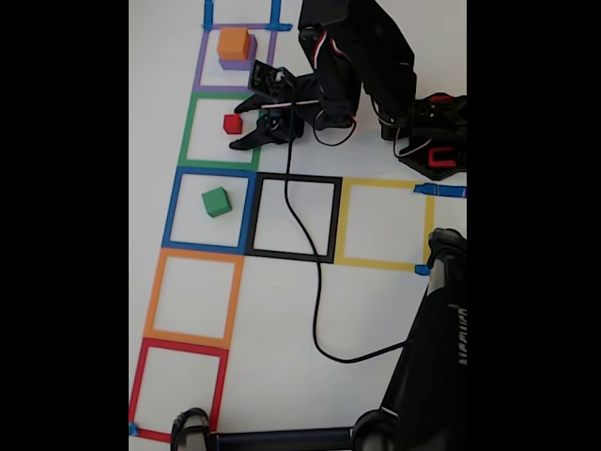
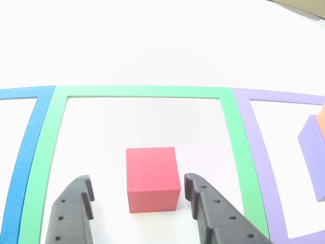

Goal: Tower of hanoi

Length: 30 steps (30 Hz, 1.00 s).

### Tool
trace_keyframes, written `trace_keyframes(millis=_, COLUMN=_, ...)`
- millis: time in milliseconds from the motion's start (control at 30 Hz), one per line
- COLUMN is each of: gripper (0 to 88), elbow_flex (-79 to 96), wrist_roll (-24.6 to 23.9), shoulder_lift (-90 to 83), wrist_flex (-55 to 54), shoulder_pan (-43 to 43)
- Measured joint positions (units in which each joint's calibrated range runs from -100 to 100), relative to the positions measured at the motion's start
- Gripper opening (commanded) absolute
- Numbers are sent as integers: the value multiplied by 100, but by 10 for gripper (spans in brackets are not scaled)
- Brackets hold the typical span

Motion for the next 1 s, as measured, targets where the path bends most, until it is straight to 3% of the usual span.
trace_keyframes(millis=333, gripper=24, elbow_flex=-53, wrist_roll=0, shoulder_lift=0, wrist_flex=0, shoulder_pan=-187)
trace_keyframes(millis=667, gripper=18, elbow_flex=-53, wrist_roll=0, shoulder_lift=-152, wrist_flex=40, shoulder_pan=-293)
trace_keyframes(millis=1000, gripper=12, elbow_flex=-27, wrist_roll=0, shoulder_lift=-2583, wrist_flex=2241, shoulder_pan=-293)
